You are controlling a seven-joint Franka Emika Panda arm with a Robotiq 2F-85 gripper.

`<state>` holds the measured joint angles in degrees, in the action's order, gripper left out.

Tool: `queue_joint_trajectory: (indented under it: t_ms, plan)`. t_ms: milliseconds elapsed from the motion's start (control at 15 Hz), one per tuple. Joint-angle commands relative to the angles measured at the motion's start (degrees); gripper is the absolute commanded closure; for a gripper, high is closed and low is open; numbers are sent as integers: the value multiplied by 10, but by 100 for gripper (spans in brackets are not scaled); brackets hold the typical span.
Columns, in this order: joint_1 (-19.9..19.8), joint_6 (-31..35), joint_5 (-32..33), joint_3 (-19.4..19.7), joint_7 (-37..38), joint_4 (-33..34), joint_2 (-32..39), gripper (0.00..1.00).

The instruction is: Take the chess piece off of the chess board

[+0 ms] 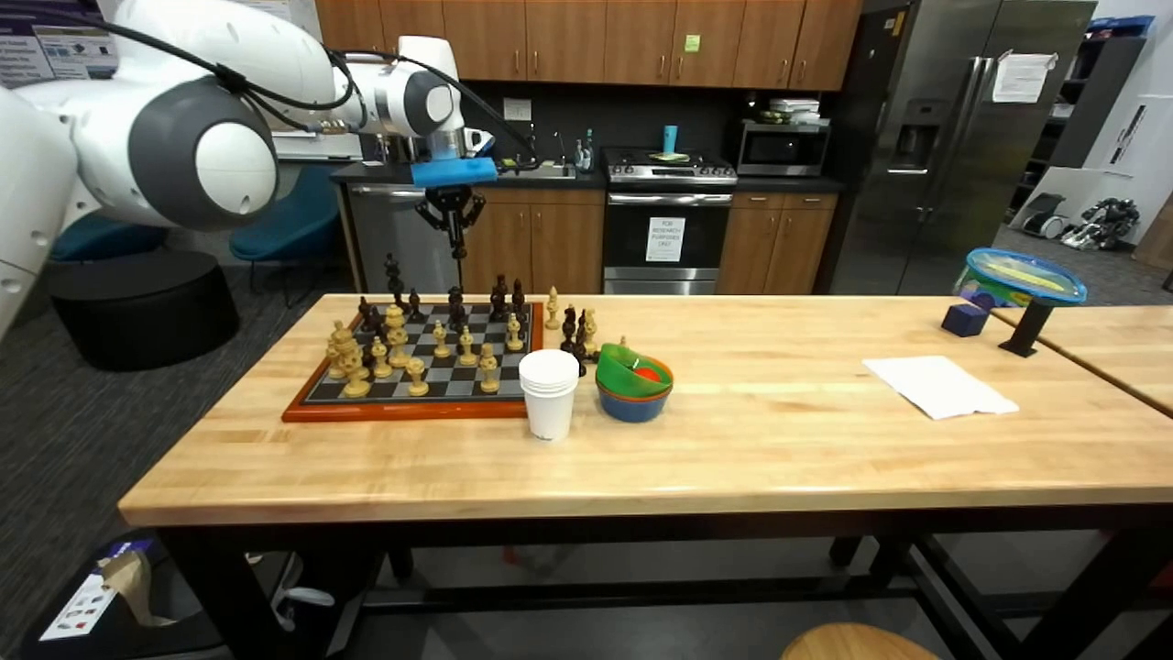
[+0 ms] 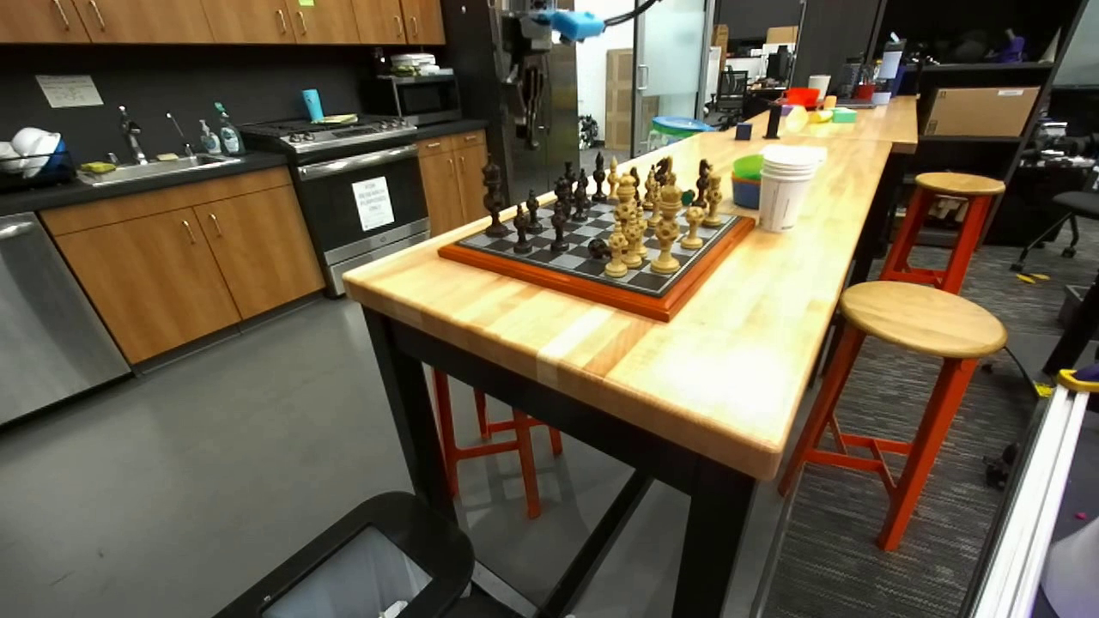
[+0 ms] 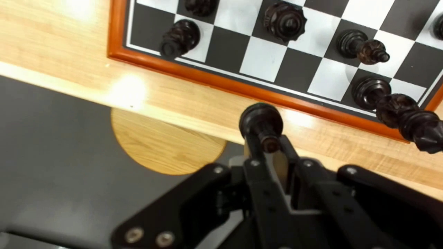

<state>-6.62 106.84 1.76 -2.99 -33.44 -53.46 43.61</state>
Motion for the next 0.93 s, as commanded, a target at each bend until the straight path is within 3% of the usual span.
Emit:
queue_joint_trajectory:
  t_ms: [0, 467, 533, 867]
  plan:
    - [0, -3, 4, 4, 0, -2, -10, 85]
    - [-1, -8, 5, 10, 0, -24, -34, 85]
    - [-1, -8, 5, 10, 0, -25, -34, 96]
    - [-39, -27, -5, 36, 27, 16, -8, 96]
